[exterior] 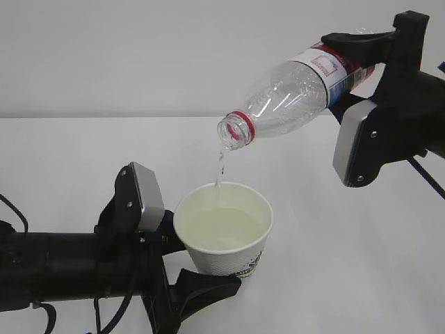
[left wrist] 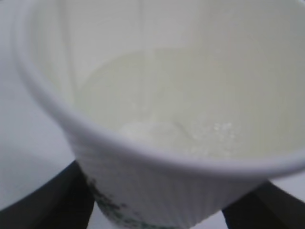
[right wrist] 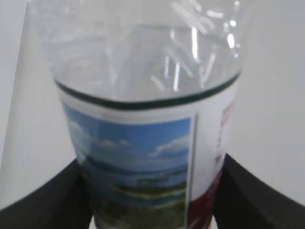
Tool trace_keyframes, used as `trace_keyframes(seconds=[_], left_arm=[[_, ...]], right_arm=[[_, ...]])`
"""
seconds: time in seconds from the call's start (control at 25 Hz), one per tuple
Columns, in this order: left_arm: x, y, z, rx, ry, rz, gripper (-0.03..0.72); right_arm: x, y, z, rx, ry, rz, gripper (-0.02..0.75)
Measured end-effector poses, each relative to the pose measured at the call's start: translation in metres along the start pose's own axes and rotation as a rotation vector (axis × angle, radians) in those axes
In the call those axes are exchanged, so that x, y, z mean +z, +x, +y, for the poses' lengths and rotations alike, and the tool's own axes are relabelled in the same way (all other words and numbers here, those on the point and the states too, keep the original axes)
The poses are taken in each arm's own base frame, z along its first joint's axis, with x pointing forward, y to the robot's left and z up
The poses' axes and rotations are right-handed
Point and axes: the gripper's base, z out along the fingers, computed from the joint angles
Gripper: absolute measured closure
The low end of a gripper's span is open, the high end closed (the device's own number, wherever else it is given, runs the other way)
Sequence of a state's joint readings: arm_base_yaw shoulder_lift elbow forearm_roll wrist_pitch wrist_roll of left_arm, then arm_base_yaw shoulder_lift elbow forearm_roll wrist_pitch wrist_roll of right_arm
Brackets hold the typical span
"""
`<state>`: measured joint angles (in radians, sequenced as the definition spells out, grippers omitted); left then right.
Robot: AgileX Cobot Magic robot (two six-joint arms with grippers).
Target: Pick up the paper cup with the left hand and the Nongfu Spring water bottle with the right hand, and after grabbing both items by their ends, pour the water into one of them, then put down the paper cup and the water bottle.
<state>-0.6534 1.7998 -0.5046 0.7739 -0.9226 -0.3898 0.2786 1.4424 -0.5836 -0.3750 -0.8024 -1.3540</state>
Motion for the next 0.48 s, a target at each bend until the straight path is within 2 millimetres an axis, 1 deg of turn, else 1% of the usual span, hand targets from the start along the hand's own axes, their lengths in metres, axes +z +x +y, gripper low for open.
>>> trace_keyframes(seconds=[0.48], left_arm=[[0.0000,0.0000,0.0000,0.000,0.000,0.000,0.136]], right_arm=[[0.0000,0.0000,0.0000,0.000,0.000,0.000,0.235]])
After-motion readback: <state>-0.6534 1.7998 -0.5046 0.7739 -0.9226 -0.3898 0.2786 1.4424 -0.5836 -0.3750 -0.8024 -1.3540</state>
